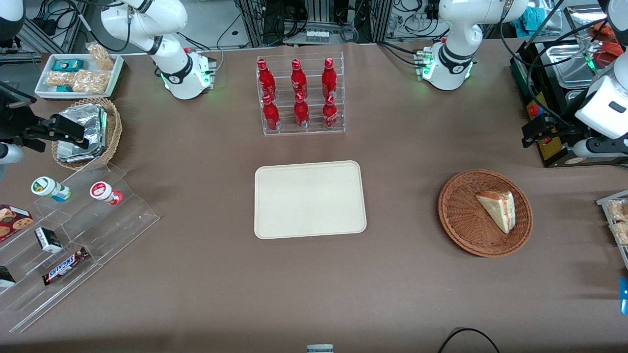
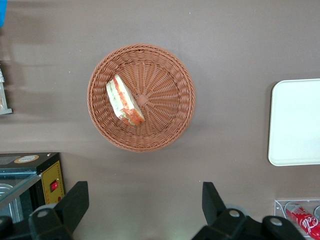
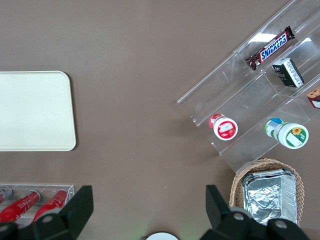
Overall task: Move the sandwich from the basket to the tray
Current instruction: 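Move the left gripper over the wicker basket toward the sandwich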
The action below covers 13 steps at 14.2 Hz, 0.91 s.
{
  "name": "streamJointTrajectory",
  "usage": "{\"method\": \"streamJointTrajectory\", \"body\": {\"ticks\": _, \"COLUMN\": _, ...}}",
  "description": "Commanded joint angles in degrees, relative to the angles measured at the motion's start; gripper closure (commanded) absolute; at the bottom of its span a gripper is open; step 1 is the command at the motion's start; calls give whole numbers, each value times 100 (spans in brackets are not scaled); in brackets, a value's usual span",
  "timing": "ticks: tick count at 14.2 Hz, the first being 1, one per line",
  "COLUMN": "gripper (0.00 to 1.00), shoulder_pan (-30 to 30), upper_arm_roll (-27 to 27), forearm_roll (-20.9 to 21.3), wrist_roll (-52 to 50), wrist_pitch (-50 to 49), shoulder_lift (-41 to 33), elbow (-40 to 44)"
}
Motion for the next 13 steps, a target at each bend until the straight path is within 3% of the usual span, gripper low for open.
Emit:
{"method": "streamJointTrajectory", "body": {"ticks": 1, "gripper": 0, "shoulder_pan": -63, "upper_arm_roll": 57, "forearm_roll": -7, "wrist_roll": 71, "wrist_pitch": -60, "shoulder_lift": 7, "elbow": -56}}
{"method": "streamJointTrajectory", "body": {"ticks": 8, "gripper": 0, "shoulder_pan": 7, "upper_arm_roll": 145, "forearm_roll": 19, "wrist_roll": 71, "wrist_pitch": 484, "shoulder_lift": 691, "elbow": -530}}
{"method": "streamJointTrajectory", "body": {"ticks": 13, "gripper": 0, "shoulder_pan": 244, "upper_arm_roll": 163, "forearm_roll": 19, "wrist_roll": 80, "wrist_pitch": 2502, "shoulder_lift": 956, "elbow": -1829}}
